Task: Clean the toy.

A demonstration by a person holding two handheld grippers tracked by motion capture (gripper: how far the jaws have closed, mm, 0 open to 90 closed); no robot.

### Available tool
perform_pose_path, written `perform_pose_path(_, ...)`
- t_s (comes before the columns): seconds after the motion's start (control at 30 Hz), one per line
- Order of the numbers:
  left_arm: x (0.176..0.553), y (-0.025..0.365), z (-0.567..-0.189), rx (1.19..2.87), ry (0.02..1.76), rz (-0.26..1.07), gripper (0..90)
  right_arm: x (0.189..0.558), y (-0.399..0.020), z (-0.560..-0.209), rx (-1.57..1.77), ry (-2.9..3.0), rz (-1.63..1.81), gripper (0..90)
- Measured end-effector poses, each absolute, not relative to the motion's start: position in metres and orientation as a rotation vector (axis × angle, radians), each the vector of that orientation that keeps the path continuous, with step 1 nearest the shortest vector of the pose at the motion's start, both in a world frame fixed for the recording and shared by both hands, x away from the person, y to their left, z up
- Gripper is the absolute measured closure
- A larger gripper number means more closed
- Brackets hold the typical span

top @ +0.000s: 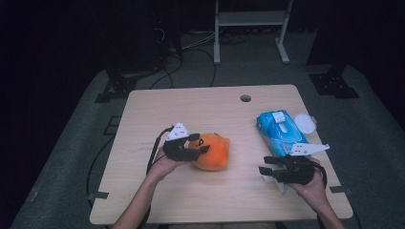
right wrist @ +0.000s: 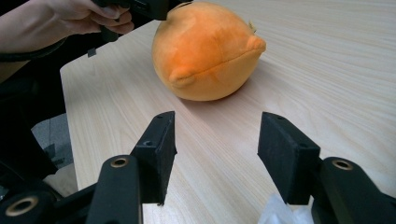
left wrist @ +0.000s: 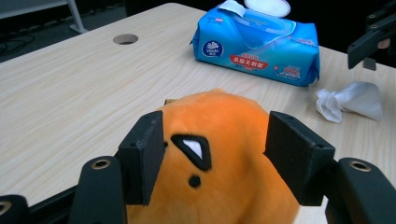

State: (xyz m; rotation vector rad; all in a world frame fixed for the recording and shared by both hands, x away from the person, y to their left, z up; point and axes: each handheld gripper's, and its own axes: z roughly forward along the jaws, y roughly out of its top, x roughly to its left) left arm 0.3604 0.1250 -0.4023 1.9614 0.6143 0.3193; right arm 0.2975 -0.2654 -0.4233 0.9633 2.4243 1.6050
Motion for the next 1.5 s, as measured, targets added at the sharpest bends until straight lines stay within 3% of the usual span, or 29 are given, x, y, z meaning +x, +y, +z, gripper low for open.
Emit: perform_pose_path(1.5, 0.324, 0.189, -0.431, 1.956, 0.741, 0.267, 25.2, 0.298, -0.269, -0.428, 1.001, 2.422, 1.601, 42.1)
